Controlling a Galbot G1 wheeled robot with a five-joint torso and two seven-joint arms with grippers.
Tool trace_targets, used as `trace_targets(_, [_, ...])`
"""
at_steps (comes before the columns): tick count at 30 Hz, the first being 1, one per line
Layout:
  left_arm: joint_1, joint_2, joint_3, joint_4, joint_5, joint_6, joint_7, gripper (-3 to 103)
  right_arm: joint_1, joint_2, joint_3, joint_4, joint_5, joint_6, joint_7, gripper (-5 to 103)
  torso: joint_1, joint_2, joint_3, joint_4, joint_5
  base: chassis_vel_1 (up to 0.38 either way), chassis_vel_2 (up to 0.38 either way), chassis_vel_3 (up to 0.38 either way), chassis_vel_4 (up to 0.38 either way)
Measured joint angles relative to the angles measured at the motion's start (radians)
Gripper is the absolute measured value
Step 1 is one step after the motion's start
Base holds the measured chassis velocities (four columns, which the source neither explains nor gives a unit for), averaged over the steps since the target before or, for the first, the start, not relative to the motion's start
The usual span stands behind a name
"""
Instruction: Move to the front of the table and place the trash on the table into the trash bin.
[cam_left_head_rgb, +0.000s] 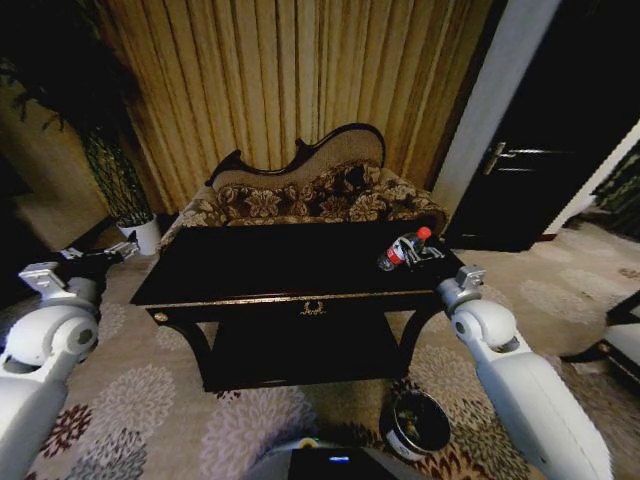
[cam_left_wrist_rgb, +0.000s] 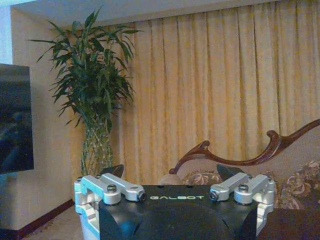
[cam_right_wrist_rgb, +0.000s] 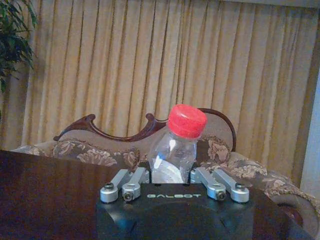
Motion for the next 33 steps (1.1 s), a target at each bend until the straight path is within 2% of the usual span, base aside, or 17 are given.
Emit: trace_targets(33, [-0.006, -0.016, 0.017, 0.003, 0.003, -0.001, 0.004, 100, 0.001, 0.003, -0.002, -0.013, -0.004, 0.008, 0.000, 31, 0.000, 0.000, 0.000, 0.0003, 0.0000, 0.140, -0.142, -0.137, 0.144])
